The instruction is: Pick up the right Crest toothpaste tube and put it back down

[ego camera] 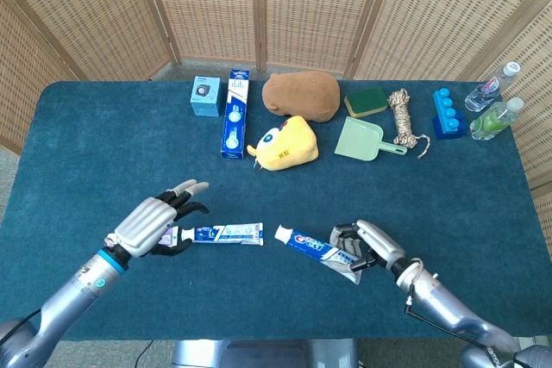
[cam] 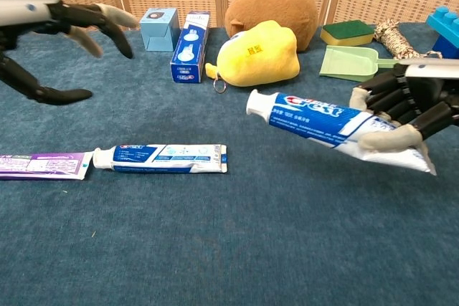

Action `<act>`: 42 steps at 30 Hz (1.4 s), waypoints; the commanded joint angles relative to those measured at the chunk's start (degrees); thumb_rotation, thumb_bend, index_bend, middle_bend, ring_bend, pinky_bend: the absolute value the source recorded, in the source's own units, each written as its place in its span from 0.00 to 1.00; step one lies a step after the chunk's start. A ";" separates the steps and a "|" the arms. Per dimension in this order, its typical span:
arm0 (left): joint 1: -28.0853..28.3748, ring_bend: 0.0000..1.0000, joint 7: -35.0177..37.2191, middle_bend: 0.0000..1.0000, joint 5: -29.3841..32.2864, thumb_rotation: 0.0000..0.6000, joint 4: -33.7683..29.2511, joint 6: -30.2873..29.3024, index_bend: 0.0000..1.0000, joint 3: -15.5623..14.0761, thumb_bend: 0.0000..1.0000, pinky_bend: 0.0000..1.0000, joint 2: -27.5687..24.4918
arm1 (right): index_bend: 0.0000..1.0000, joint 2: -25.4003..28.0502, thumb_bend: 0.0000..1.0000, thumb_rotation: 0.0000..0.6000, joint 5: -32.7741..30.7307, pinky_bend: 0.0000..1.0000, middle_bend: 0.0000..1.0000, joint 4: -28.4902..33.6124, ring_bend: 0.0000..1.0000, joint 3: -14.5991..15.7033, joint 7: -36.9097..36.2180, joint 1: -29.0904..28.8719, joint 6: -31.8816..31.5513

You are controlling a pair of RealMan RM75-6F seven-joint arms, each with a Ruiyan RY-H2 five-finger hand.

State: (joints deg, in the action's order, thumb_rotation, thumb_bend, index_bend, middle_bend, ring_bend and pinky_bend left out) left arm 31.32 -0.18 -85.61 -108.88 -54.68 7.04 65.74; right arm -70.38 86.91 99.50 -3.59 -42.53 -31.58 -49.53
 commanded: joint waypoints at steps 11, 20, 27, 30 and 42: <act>4.54 0.00 -1.47 0.03 0.73 1.00 1.59 2.83 0.26 -0.41 0.32 0.19 4.96 | 0.91 -2.63 0.47 1.00 -0.53 0.72 0.76 2.36 0.72 -0.21 -1.46 -3.01 2.02; 6.23 0.00 -1.01 0.01 0.85 1.00 2.17 3.36 0.25 -0.90 0.32 0.18 6.56 | 0.91 -3.69 0.47 1.00 -0.98 0.72 0.76 2.71 0.72 -0.34 -2.20 -4.62 2.91; 7.29 0.00 -0.73 0.00 0.90 1.00 2.60 3.70 0.24 -1.47 0.32 0.17 7.44 | 0.91 -5.06 0.48 1.00 -2.11 0.72 0.76 2.33 0.72 -0.55 -2.12 -5.87 4.01; 7.60 0.00 -0.43 0.00 1.05 1.00 2.66 3.80 0.24 -1.64 0.32 0.17 7.66 | 0.91 -5.47 0.48 1.00 -2.64 0.72 0.76 2.16 0.72 -0.74 -1.90 -6.22 4.22; 8.47 0.00 -0.80 0.00 1.62 1.00 3.28 3.48 0.25 -2.31 0.32 0.17 8.59 | 0.91 -7.24 0.48 1.00 -6.08 0.72 0.76 1.67 0.72 -1.99 -1.15 -7.20 5.12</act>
State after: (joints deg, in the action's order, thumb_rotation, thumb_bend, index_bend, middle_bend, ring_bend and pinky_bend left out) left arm 39.73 -0.96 -84.04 -105.65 -51.21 4.74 74.28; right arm -77.57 80.89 101.15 -5.53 -43.62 -38.75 -44.45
